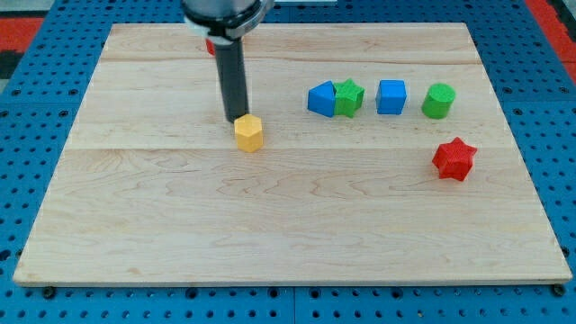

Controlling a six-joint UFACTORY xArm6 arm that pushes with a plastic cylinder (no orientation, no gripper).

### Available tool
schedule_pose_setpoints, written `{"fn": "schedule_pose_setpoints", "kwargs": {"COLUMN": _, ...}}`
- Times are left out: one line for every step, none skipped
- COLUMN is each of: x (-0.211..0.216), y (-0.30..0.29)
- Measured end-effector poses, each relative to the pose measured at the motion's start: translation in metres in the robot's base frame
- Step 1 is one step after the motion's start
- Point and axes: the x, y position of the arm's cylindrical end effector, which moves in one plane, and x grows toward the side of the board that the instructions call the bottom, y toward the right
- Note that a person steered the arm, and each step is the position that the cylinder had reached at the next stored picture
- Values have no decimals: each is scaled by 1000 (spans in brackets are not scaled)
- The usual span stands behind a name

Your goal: Push the yellow hexagon close to the red star

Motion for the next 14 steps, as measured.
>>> {"fn": "schedule_pose_setpoints", "kwargs": {"x": 38, "y": -19}}
{"fn": "schedule_pose_setpoints", "kwargs": {"x": 43, "y": 17}}
{"fn": "schedule_pose_setpoints", "kwargs": {"x": 31, "y": -50}}
{"fn": "schedule_pose_setpoints", "kwargs": {"x": 4, "y": -45}}
{"fn": "schedule_pose_setpoints", "kwargs": {"x": -17, "y": 12}}
{"fn": "schedule_pose_setpoints", "kwargs": {"x": 6, "y": 57}}
{"fn": "schedule_pose_setpoints", "kwargs": {"x": 48, "y": 25}}
{"fn": "schedule_pose_setpoints", "kwargs": {"x": 81, "y": 0}}
{"fn": "schedule_pose_setpoints", "kwargs": {"x": 77, "y": 26}}
{"fn": "schedule_pose_setpoints", "kwargs": {"x": 59, "y": 37}}
{"fn": "schedule_pose_setpoints", "kwargs": {"x": 59, "y": 59}}
{"fn": "schedule_pose_setpoints", "kwargs": {"x": 59, "y": 115}}
{"fn": "schedule_pose_setpoints", "kwargs": {"x": 59, "y": 164}}
{"fn": "schedule_pose_setpoints", "kwargs": {"x": 59, "y": 208}}
